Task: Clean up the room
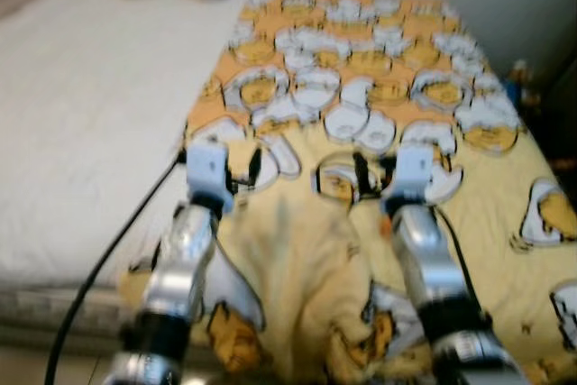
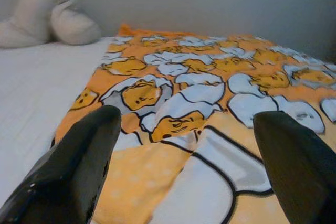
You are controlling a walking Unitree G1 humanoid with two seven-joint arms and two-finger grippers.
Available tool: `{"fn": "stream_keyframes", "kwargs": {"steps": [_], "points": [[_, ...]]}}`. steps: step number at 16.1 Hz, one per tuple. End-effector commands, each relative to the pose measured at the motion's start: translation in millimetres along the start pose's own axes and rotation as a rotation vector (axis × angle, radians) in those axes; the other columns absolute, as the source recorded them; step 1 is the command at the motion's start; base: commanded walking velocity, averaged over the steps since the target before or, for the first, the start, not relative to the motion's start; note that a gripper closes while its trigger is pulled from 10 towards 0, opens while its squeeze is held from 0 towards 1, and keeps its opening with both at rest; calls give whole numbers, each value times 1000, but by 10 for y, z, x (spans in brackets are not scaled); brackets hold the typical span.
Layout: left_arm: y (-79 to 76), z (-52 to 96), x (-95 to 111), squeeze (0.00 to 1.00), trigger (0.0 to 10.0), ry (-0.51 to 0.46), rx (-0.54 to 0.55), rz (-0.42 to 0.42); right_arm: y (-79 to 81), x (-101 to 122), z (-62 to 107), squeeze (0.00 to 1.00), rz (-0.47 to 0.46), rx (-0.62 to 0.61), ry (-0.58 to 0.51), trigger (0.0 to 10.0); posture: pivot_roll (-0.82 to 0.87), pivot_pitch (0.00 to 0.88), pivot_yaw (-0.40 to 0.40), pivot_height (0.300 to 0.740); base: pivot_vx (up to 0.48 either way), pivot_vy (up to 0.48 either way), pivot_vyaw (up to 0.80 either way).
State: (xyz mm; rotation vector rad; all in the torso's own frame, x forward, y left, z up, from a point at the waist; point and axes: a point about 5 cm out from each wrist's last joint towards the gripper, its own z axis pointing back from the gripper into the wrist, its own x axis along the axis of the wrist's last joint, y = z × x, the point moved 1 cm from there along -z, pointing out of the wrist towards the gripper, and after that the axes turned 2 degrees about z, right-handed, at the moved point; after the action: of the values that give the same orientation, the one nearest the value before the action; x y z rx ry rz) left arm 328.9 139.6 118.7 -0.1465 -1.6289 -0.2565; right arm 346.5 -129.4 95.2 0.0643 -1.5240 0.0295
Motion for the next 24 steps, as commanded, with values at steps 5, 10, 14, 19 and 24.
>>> {"fn": "stream_keyframes", "kwargs": {"steps": [5, 10, 14, 19, 24], "points": [[65, -20, 196, 0, 10000, 7, -137, -66, -331, 113, -117, 0, 47, -165, -15, 10000, 63, 0, -6, 740, 0, 0, 0], [-199, 78, 18, 0, 10000, 9, -142, 9, -426, -49, 7, 0, 42, -185, 16, 10000, 14, 0, -14, 740, 0, -271, 0], [-64, 51, 58, 0, 10000, 3, -111, 1, -451, -184, -33, 0, -43, -216, 108, 10000, 21, 0, -6, 740, 68, 0, 0], [-74, 110, 208, 0, 10000, -34, -258, -38, -470, -307, -56, 0, -80, -227, 190, 10000, 46, 20, 1, 740, 0, 0, 0], [-333, 402, 347, 0, 10000, -29, -564, -73, -561, -351, -62, 0, -3, -313, 231, 10000, 106, 100, 5, 740, 0, 0, 0]]}}
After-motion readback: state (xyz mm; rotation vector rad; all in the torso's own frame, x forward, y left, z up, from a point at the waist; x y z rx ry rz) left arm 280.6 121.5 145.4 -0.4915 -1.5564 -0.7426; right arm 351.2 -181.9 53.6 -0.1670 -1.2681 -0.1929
